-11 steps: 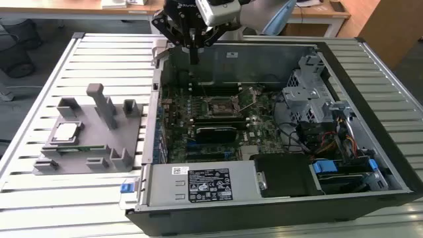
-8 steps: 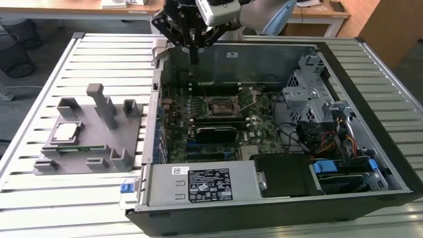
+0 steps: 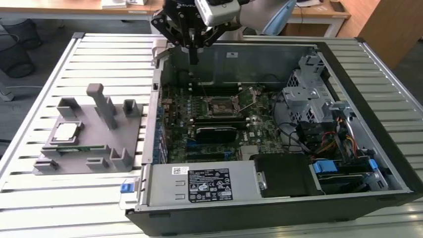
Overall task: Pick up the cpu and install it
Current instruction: 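Reach for the cpu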
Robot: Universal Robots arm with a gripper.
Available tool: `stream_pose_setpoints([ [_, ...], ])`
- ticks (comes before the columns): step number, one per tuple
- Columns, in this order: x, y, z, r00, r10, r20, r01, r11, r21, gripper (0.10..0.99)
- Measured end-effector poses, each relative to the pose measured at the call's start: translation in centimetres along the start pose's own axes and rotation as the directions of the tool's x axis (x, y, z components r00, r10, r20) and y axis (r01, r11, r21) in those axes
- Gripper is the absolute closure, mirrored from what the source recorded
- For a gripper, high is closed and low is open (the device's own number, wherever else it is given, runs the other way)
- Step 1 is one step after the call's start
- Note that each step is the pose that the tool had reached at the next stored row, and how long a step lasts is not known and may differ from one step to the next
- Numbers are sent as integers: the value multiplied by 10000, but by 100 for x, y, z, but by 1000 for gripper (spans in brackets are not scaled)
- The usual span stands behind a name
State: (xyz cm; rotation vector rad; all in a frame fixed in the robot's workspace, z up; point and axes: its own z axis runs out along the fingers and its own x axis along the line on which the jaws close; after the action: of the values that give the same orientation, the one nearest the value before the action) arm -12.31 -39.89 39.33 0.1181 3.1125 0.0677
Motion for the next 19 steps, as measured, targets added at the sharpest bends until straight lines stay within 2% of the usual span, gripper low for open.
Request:
stream_pose_setpoints([
  [19,82,-6,3,10000,-1,0,1,10000,0,980],
])
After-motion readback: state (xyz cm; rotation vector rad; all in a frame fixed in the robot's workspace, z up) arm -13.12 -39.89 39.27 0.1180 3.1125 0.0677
